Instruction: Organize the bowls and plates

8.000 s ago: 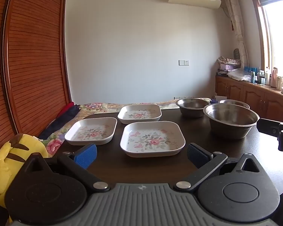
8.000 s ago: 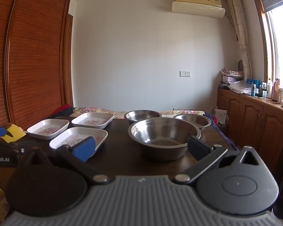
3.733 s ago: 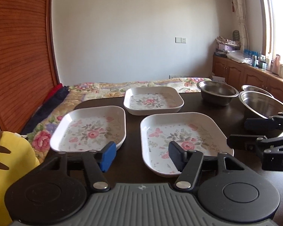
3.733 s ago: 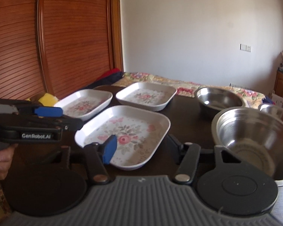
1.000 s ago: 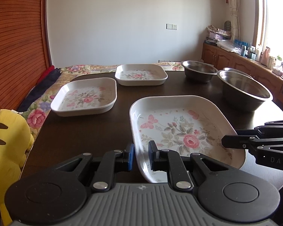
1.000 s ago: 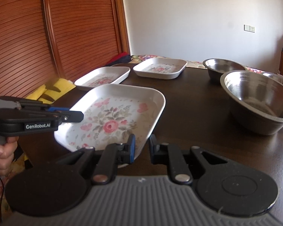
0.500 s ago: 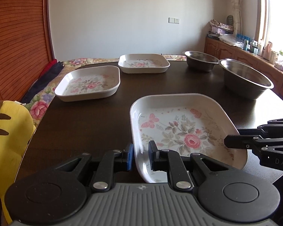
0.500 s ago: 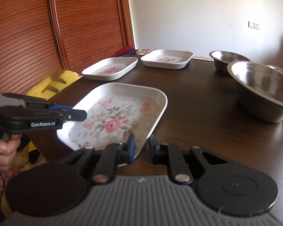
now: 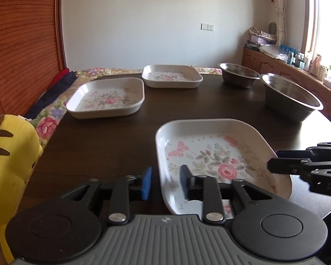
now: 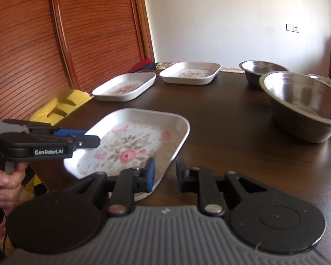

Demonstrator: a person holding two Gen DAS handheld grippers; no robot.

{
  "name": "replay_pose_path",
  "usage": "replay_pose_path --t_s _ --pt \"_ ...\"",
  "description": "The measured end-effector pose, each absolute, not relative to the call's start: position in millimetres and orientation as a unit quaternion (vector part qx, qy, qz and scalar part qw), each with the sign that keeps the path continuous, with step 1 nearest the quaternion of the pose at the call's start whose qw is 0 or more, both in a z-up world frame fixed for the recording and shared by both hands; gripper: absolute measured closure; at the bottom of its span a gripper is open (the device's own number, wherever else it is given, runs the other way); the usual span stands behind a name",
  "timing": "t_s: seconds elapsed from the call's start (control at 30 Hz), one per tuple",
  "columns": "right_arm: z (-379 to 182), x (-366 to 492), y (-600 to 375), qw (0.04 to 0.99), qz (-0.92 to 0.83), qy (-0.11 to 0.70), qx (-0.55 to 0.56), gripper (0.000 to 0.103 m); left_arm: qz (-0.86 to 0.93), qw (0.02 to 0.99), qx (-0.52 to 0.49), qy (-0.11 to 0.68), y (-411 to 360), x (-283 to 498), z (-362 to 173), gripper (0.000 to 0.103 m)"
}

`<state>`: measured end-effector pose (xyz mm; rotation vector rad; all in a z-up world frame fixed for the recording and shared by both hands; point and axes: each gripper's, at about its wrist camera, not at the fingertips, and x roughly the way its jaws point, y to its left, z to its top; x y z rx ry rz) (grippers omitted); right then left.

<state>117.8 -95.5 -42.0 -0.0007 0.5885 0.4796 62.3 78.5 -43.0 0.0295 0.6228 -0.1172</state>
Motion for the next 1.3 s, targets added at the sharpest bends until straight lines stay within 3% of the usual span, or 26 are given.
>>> replay_pose_path --t_s 0.1,0.47,1.3 --pt "-34.4 119.8 -101.2 0.933 0.229 0.277 -0.003 0.072 -0.054 0.953 0.013 0.297 82.6 64.8 -36.1 0.060" --pt "0.2 148.8 -100.2 0.941 0.236 0.242 -0.030 0.071 -0.043 0.961 -0.002 0.275 103.5 92.6 -14.2 0.051" --pt "5.7 240.1 -17.5 0.919 0.284 0.265 -0.062 0.071 -0.022 0.961 -0.005 0.275 172.6 177.4 -14.3 0.048"
